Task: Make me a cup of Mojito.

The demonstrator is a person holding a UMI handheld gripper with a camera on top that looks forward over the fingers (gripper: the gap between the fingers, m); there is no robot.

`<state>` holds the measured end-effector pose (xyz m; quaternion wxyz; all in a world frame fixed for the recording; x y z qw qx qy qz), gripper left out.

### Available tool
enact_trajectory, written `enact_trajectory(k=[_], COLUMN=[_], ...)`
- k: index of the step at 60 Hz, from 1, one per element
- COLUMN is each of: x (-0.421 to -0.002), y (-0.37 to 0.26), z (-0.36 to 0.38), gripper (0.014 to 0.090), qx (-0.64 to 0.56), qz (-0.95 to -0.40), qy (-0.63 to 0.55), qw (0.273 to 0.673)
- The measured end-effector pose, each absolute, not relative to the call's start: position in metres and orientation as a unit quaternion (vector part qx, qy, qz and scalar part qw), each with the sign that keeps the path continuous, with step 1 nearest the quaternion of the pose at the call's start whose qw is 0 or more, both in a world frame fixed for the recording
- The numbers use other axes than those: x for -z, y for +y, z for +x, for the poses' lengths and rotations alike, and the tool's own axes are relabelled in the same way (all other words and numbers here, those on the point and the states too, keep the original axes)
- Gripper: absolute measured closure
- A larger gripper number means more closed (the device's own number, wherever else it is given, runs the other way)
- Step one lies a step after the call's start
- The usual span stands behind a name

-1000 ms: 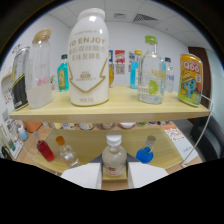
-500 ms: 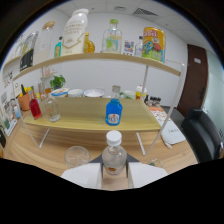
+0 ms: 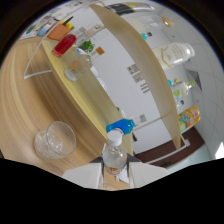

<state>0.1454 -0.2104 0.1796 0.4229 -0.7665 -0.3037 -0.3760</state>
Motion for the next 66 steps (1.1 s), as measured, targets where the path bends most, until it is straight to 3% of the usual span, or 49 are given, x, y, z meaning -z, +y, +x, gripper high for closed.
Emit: enact_trajectory(k=[7,17,24,31,44,51,57,62,66], x=[-0.193,-0.196,-0.194,-0.194,-0.196,-0.201,-0.211,-0.224,-0.242], y=[-0.203,-0.195,-0.192,-0.190,-0.196,-0.198,-0.199,-0.201,-0.205], z=[0.138,0.134,0.142,0.142,0.131,0.130,0.123,0.111,0.105], gripper=[0.0705,0.0706,0.0704,0.0705,0.0704,0.0705,0.0703,0.0703,0.0703], qx=[0.471,0.580,0.623,0.643,0.631,0.612,0.552,0.455,0.379], qz=[-0.676,-0.550,-0.493,-0.446,-0.453,-0.489,-0.567,-0.652,-0.684], qy=[-0.413,-0.531,-0.571,-0.600,-0.600,-0.582,-0.531,-0.450,-0.386], qw=[0.388,0.283,0.206,0.169,0.189,0.219,0.304,0.407,0.489])
